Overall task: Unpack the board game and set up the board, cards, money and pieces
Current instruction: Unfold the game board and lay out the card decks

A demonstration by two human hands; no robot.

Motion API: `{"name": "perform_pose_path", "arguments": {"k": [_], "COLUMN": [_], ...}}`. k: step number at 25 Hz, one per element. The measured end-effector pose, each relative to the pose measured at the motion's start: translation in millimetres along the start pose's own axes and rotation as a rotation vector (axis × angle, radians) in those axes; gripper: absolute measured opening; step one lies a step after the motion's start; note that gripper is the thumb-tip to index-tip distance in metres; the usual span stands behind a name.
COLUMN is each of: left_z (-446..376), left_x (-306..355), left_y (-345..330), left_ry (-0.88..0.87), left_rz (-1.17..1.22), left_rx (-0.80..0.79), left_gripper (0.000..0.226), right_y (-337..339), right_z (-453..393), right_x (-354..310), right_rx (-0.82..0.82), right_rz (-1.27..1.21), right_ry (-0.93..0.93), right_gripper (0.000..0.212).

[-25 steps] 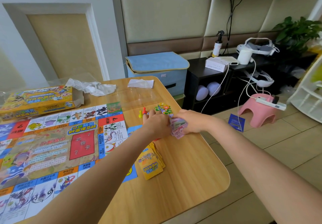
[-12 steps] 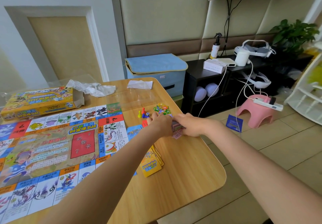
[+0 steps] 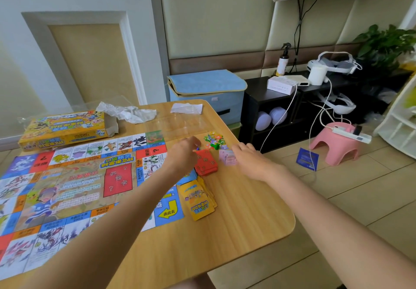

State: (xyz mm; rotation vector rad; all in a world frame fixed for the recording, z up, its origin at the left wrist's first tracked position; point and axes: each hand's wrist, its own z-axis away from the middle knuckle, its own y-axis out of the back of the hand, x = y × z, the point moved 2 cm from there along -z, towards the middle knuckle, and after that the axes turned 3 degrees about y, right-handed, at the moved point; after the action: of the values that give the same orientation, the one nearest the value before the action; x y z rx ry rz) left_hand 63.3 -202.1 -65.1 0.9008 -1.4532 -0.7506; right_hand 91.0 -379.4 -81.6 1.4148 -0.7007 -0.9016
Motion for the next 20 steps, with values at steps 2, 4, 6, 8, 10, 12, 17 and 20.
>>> {"name": "perform_pose_path", "arguments": {"k": [2, 4, 6, 8, 10, 12, 17, 20], "left_z": [4.2, 10.2, 15.2, 14.6, 10.8, 10.0, 12.2, 14.6], "left_x": [-17.2, -28.5, -33.6, -35.8, -35.1, -33.0, -34.1, -37.5], "left_y": [8.4, 11.1, 9.7, 8.7, 7.0, 7.8, 17.5, 18.8], "left_ry": [0.046, 0.028, -0.007, -0.027, -0.027, -0.02, 0.011, -0.018], "left_rz": [-0.092, -0.146, -0.177, -0.209, -0.225, -0.222, -0.126, -0.227], "left_rx": [-0.099, -0.224, -0.285, -0.273, -0.255, -0.254, -0.464, -0.471], "left_gripper": [0.046, 0.05, 0.053, 0.052, 0.051, 0.051, 0.073, 0.082], "right_y": [-1.5, -1.4, -3.0, -2.6, 1.1, 6.9, 12.5, 10.3], "right_z": [0.9, 1.7, 0.7, -0.8, -2.2, -4.0, -7.0, -8.8], "right_x": [-4.0, -5.4, -5.2, -6.5, -9.1, -13.6, -21.5, -24.6], "right_rx": [0.019, 0.055, 0.068, 0.084, 0.112, 0.137, 0.157, 0.142], "right_rz": [0.034, -0.004, -0.045, -0.142, -0.243, -0.327, -0.385, -0.386], "right_ry": [-0.012, -0.036, -0.083, -0.131, -0.127, -0.082, -0.06, -0.07], "right_gripper": [0.045, 0.041, 0.035, 0.026, 0.013, 0.006, 0.008, 0.012]}}
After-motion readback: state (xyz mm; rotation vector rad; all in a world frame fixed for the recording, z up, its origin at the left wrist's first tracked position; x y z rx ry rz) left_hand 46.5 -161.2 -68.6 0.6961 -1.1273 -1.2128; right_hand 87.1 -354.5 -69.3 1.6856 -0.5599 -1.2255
